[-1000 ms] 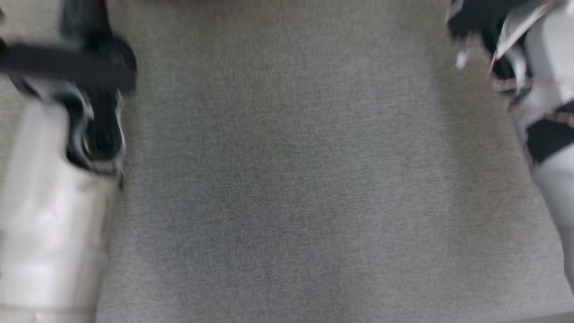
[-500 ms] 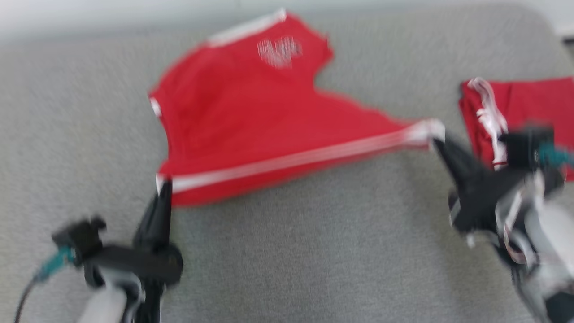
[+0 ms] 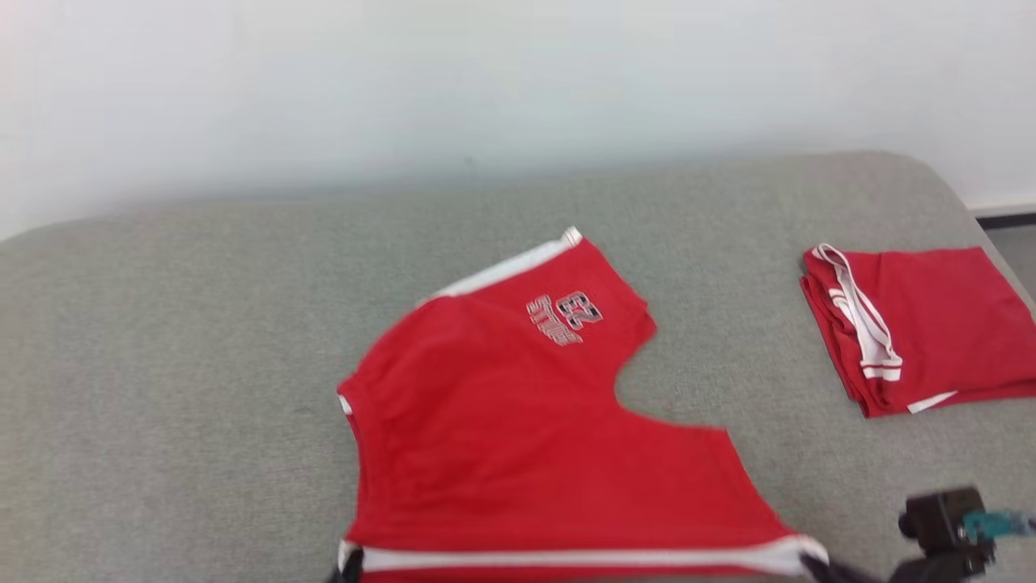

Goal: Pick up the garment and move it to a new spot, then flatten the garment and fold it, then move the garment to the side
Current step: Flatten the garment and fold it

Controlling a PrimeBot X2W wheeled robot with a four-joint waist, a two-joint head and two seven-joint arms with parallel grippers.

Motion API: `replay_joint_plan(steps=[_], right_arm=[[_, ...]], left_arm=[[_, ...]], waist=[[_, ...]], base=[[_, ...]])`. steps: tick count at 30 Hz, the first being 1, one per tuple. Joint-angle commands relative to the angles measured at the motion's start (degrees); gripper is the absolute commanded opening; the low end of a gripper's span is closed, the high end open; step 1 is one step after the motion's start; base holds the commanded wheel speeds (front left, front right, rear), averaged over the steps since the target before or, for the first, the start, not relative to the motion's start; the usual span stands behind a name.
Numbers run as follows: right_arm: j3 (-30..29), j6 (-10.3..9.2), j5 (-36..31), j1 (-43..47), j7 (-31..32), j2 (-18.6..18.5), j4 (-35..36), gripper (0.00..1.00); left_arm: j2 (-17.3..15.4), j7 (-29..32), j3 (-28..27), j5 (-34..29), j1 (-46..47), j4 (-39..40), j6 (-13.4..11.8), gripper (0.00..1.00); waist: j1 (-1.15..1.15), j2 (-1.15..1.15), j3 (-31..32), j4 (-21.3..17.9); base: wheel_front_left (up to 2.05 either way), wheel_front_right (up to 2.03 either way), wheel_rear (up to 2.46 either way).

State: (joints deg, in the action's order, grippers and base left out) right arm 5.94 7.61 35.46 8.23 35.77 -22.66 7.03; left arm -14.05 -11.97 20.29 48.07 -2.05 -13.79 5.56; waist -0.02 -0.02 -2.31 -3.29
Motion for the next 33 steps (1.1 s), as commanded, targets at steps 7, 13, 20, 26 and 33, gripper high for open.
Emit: replay_joint_plan(steps=[7,13,20,26,33], right_arm=[[-5.7,-0.22,-1.9,7.5,11.0,4.0,8.4,0.0],[-5.3,-0.22,-2.9,0.2,11.0,3.0,10.2,0.0],[1.2,-0.21,-2.9,-16.9,6.9,-2.3,-0.3,0.0],[7.4,-0.21,-2.1,-31.1,1.1,-4.9,-12.5,0.0],[13.4,-0.21,-3.4,-45.2,-6.6,-5.9,-25.2,0.0]], left_arm=[[-0.2,3.4,1.3,1.1,-5.1,4.5,-1.6,0.0],[1.3,3.2,0.9,2.2,-3.1,6.2,-2.6,0.0],[3.2,5.1,1.8,2.4,3.9,5.8,-2.2,0.0],[6.0,6.4,1.5,3.4,12.4,2.6,-2.5,0.0],[8.0,5.8,2.4,0.9,22.1,-3.0,-3.5,0.0]], waist=[[0.02,0.02,1.2,1.7],[0.02,0.02,0.4,2.7],[0.02,0.02,-2.1,5.5],[0.02,0.02,-5.6,9.1],[0.02,0.02,-10.9,11.6]], base=[[0.0,0.0,0.0],[0.0,0.0,0.0],[0.0,0.0,0.0],[0.0,0.0,0.0],[0.0,0.0,0.0]])
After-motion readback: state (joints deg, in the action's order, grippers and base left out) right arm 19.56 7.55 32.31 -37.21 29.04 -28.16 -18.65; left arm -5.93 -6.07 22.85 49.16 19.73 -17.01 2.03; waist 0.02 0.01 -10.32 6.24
